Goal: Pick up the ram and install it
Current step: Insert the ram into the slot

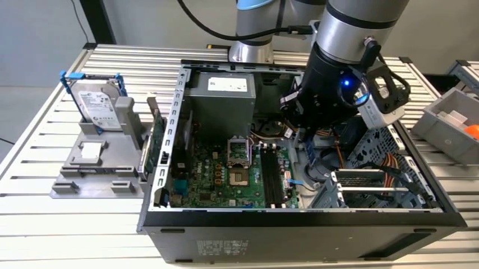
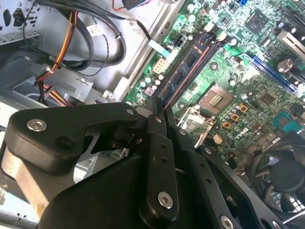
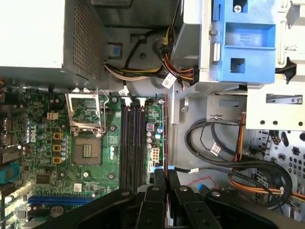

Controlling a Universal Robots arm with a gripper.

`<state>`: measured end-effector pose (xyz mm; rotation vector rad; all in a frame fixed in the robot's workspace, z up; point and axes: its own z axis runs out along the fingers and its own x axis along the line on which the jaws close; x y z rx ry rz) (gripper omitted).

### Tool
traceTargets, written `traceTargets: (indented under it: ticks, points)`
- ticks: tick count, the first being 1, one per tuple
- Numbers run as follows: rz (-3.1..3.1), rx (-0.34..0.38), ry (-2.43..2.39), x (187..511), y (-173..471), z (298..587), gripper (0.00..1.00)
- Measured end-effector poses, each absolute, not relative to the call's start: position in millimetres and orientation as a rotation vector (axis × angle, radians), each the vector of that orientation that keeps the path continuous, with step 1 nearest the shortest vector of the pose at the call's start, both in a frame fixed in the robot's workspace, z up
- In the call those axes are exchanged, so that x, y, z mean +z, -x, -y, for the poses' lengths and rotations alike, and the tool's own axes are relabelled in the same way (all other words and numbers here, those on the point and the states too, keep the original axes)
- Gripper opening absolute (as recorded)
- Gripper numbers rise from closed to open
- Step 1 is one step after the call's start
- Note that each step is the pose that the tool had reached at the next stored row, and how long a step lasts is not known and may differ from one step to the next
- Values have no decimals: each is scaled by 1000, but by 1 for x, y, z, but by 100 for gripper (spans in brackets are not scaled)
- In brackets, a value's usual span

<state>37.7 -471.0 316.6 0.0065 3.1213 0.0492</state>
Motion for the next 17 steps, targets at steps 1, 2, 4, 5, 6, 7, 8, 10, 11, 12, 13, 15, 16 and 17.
traceTargets:
  ticks: [1, 2, 4, 5, 6, 7, 8, 10, 11, 12, 13, 15, 16, 17]
  points:
    - [-3121, 49, -12, 315, -37, 471, 0]
    - [-3121, 49, -16, 314, -37, 471, 0]
    - [-3121, 48, -19, 311, -36, 471, 0]
    - [-3121, 48, -20, 310, -35, 471, 0]
    - [-3121, 48, -22, 308, -34, 471, 0]
    - [-3121, 48, -23, 307, -34, 471, 0]
    - [-3121, 48, -25, 306, -33, 471, 0]
    - [-3121, 48, -28, 305, -32, 471, 0]
    - [-3121, 48, -30, 304, -32, 471, 0]
    - [-3121, 48, -31, 303, -31, 471, 0]
    - [-3121, 47, -32, 302, -31, 471, 0]
    - [-3121, 48, -34, 300, -31, 471, 0]
    - [-3121, 48, -36, 299, -31, 471, 0]
    - [-3121, 47, -39, 297, -31, 471, 0]
